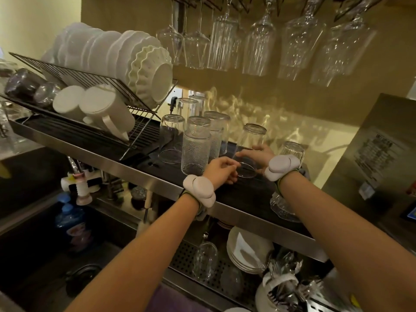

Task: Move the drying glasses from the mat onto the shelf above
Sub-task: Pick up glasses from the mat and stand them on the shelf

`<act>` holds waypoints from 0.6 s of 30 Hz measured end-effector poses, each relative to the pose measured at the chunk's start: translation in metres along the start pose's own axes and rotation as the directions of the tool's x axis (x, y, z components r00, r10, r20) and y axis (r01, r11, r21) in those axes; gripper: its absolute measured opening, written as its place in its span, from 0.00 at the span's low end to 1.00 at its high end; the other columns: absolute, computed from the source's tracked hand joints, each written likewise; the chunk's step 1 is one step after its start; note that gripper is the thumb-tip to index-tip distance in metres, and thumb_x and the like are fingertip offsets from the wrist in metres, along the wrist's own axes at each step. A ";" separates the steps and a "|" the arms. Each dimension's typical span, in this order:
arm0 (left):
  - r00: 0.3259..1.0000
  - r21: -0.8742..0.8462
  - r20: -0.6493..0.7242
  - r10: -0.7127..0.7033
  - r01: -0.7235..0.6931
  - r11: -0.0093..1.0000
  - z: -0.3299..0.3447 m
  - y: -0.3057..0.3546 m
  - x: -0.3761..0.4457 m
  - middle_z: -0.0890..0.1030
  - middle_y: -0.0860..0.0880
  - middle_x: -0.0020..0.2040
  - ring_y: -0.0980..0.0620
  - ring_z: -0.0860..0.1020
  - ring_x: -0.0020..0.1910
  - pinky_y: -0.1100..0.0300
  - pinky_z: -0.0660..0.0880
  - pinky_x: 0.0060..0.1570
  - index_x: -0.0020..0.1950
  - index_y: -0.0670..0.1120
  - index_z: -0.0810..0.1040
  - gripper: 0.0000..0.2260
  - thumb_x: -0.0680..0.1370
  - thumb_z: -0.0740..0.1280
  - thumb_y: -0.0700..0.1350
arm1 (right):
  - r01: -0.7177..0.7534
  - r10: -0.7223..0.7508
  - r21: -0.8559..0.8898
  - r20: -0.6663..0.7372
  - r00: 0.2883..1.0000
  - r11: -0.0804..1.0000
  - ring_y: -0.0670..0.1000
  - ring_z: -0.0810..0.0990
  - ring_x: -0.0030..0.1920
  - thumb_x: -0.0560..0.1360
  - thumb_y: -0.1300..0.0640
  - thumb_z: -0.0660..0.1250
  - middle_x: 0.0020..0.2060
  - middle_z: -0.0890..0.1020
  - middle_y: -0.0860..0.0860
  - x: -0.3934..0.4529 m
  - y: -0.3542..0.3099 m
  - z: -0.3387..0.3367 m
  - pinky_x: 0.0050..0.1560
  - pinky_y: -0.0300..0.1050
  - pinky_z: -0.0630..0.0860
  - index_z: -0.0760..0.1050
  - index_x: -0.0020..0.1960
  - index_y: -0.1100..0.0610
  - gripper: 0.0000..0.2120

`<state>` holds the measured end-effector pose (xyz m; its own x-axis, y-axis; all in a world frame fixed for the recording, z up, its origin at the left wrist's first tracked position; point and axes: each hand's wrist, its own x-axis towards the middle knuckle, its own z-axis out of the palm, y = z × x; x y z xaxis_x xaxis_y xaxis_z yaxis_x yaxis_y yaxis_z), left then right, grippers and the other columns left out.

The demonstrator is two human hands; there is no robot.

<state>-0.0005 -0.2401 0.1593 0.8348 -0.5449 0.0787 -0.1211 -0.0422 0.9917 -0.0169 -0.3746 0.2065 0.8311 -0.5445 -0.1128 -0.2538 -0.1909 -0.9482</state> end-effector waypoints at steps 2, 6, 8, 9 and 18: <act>1.000 -0.004 0.013 0.011 -0.011 1.000 0.000 -0.003 0.001 0.75 0.48 0.34 0.55 0.75 0.32 0.69 0.74 0.31 0.59 0.35 0.75 0.11 0.80 0.58 0.37 | -0.001 0.001 -0.028 0.000 1.000 1.000 0.44 0.71 0.33 0.67 0.58 0.75 0.36 0.73 0.50 0.006 -0.002 -0.004 0.27 0.37 0.69 0.63 0.69 0.62 0.36; 0.997 0.028 0.062 0.037 -0.039 0.999 -0.001 -0.006 0.001 0.75 0.48 0.35 0.54 0.76 0.33 0.68 0.74 0.32 0.57 0.36 0.75 0.10 0.80 0.59 0.37 | 0.058 -0.056 -0.100 0.016 0.998 0.993 0.51 0.70 0.51 0.68 0.53 0.75 0.65 0.72 0.60 0.017 0.000 -0.005 0.47 0.38 0.73 0.60 0.73 0.62 0.40; 0.996 0.040 0.077 0.034 -0.037 0.999 -0.001 -0.004 0.000 0.75 0.48 0.35 0.54 0.76 0.32 0.68 0.74 0.32 0.57 0.36 0.75 0.10 0.79 0.59 0.37 | 0.053 -0.050 -0.100 0.028 0.998 0.994 0.50 0.71 0.50 0.69 0.54 0.74 0.69 0.69 0.60 0.018 -0.004 -0.003 0.37 0.34 0.72 0.59 0.73 0.63 0.39; 0.996 0.042 0.080 0.033 -0.036 0.998 -0.001 -0.004 0.000 0.75 0.48 0.35 0.55 0.76 0.31 0.69 0.74 0.31 0.58 0.36 0.75 0.10 0.79 0.59 0.37 | 0.022 -0.019 -0.075 0.035 0.999 0.997 0.51 0.73 0.50 0.70 0.55 0.73 0.69 0.69 0.61 0.017 -0.006 -0.001 0.35 0.35 0.73 0.58 0.73 0.64 0.38; 0.998 0.068 0.044 0.041 -0.044 0.997 -0.001 -0.001 -0.007 0.72 0.50 0.32 0.59 0.68 0.23 0.70 0.67 0.21 0.55 0.38 0.78 0.10 0.79 0.60 0.39 | -0.076 0.118 -0.395 0.082 0.990 0.915 0.56 0.66 0.71 0.80 0.58 0.59 0.72 0.66 0.59 0.005 -0.018 0.009 0.55 0.29 0.71 0.61 0.71 0.68 0.23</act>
<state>-0.0055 -0.2353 0.1583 0.8046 -0.5826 0.1151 -0.1943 -0.0751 0.9781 -0.0042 -0.3666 0.2200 0.8334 -0.4940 -0.2478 -0.4911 -0.4562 -0.7421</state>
